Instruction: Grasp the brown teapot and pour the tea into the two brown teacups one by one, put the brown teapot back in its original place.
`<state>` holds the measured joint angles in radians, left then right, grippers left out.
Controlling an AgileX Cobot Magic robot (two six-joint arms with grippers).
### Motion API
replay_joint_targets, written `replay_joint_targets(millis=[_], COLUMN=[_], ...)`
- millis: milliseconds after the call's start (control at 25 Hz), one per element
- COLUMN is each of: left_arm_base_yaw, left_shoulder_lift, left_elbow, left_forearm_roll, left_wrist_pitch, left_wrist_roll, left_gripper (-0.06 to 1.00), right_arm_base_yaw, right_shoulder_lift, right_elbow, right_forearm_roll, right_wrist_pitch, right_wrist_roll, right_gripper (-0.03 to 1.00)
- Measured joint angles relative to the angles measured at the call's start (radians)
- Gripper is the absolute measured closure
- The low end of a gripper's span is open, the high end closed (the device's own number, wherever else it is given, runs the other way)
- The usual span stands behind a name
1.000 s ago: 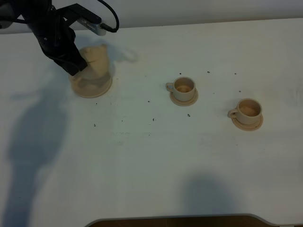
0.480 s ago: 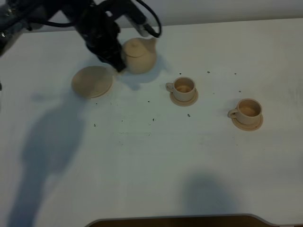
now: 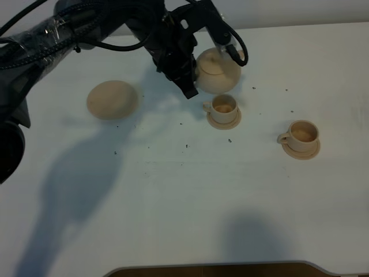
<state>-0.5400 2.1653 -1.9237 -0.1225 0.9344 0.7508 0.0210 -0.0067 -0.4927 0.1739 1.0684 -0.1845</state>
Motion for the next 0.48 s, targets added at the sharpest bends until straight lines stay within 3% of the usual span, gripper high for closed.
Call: replay_joint_targets(millis=[480], left_arm_base_yaw=[-0.132], left_shoulder_lift=[0.012], left_elbow=[0.000], left_forearm_roll=[0.000], left_wrist_pitch=[-0.095], left_wrist_roll=[0.112], left_gripper=[0.84], right_arm_base_yaw=[0.000], right_shoulder_lift=[0.000], right_elbow=[0.000], right_forearm_roll=[0.000], right_wrist_pitch=[0.000], right_wrist_roll=[0.000], right_gripper=[0.75])
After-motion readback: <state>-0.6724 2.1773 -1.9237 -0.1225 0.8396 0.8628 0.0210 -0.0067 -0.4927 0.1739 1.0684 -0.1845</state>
